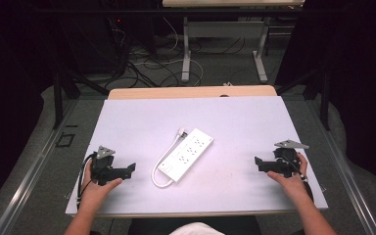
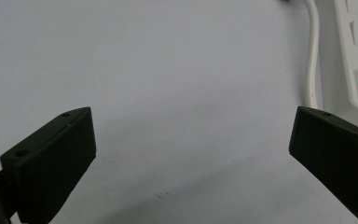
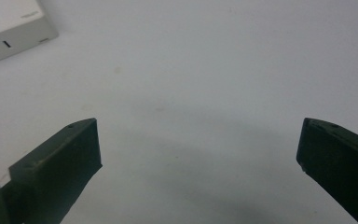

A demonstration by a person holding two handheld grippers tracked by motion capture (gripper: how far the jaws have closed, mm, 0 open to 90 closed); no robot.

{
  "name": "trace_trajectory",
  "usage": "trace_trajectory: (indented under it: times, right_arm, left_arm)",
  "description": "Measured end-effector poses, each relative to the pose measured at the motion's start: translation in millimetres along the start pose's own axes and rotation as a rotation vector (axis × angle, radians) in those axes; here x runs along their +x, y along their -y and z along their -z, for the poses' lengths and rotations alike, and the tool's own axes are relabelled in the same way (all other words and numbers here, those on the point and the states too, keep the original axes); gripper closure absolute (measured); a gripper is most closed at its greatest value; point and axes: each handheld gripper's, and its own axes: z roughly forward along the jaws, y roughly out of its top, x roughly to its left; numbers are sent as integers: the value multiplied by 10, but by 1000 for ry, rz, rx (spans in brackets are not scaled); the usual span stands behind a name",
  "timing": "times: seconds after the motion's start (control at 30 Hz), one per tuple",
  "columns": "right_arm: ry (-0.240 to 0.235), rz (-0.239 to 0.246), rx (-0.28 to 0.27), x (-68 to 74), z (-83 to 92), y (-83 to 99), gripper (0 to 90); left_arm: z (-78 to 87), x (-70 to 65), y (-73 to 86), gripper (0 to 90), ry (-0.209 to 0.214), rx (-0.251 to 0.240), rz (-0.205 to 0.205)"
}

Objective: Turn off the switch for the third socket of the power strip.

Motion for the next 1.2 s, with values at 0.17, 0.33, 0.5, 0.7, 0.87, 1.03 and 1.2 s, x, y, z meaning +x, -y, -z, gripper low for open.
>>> trace_trajectory:
  times: [0.17, 0.33, 0.5, 0.7, 0.87, 1.03, 1.2]
  right_arm:
    - [-19, 33, -24, 127, 16, -13, 0]
    - [-42, 39, -19, 188, -2, -4, 0]
    - [-53, 42, -31, 208, 19, -5, 0]
    - [-50, 33, -34, 206, 28, -1, 0]
    - [-49, 27, -35, 200, 30, 5, 0]
    - [-46, 27, -32, 207, 27, 8, 2]
    - [-44, 22, -26, 196, 31, 17, 5]
  left_arm:
    - [43, -43, -10, 3, 20, -10, 5]
    - [70, -144, -21, 3, 29, -10, -28]
    - [96, -229, -33, 3, 44, -31, -13]
    - [104, -302, -51, 19, 52, -29, -19]
    - [111, -359, -81, 55, 60, -34, -22]
    - [144, -414, -141, 166, 54, -38, -40]
    - [162, -469, -208, 233, 64, -40, -32]
